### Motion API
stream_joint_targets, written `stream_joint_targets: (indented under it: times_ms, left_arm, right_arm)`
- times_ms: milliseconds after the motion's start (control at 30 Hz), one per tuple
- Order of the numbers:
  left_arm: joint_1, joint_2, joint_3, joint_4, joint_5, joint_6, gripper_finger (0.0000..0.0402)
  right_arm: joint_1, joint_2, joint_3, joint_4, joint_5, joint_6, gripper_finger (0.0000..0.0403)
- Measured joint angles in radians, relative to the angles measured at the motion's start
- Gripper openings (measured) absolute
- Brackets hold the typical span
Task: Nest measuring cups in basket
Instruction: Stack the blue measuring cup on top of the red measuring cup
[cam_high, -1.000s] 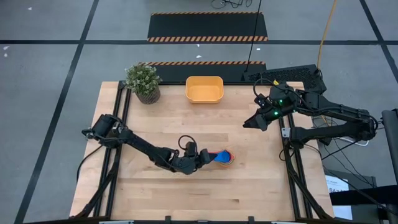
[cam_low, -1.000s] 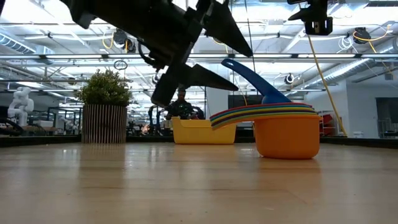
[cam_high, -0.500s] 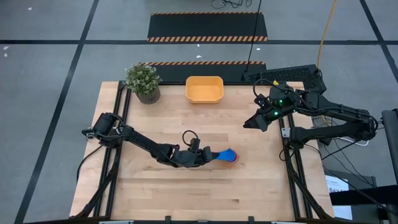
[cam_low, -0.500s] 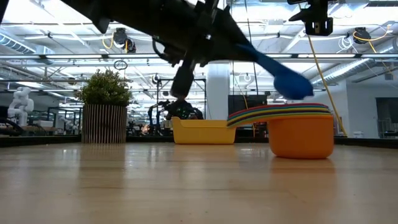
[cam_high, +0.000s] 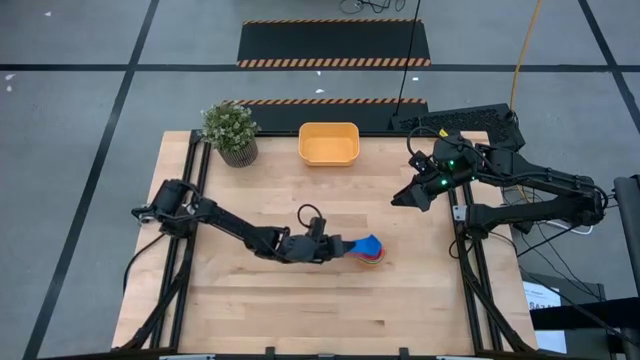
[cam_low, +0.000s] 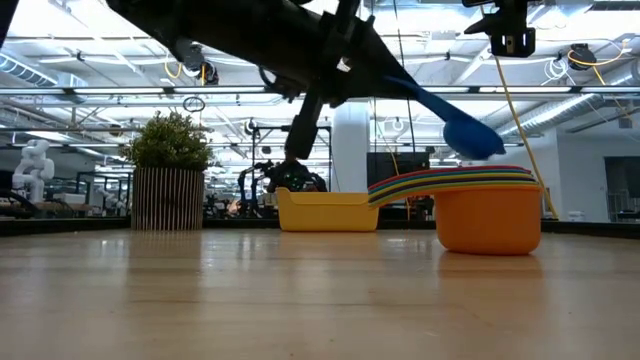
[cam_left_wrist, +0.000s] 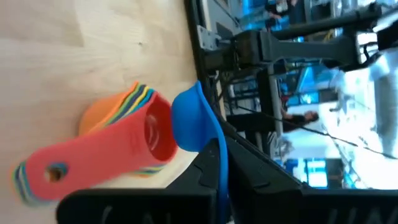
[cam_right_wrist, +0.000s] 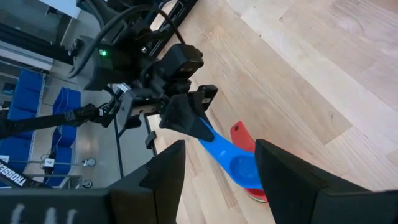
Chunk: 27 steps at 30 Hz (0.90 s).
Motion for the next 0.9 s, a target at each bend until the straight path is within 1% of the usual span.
stream_joint_targets:
  times_ms: [133, 233, 333, 567, 733, 800, 900]
  left_arm:
    - [0.03, 0.0, 0.0, 0.016, 0.084, 0.044, 0.0008]
    - [0.044, 0.0, 0.0, 0.024, 0.138, 0.046, 0.0025]
    - [0.049, 0.0, 0.0, 0.02, 0.164, 0.047, 0.0037]
    - [0.048, 0.0, 0.0, -0.042, 0.167, 0.017, 0.0041]
    - [0.048, 0.0, 0.0, -0.043, 0.163, 0.042, 0.0041]
    - [0.048, 0.0, 0.0, -0.035, 0.163, 0.054, 0.0034]
    - [0.048, 0.0, 0.0, -0.014, 0.163, 0.054, 0.0011]
  right_arm:
    - [0.0, 0.001, 0.0, 0.0, 0.0, 0.0, 0.0185]
    - [0.0, 0.001, 0.0, 0.001, 0.0, 0.002, 0.0185]
    - [0.0, 0.001, 0.0, 0.007, 0.0, 0.003, 0.0185]
    - [0.0, 0.001, 0.0, 0.007, 0.005, 0.003, 0.0185]
    - [0.0, 0.002, 0.0, 0.007, 0.005, 0.003, 0.0185]
    - [0.0, 0.002, 0.0, 0.007, 0.005, 0.003, 0.0185]
    - [0.0, 0.002, 0.0, 0.007, 0.005, 0.003, 0.0185]
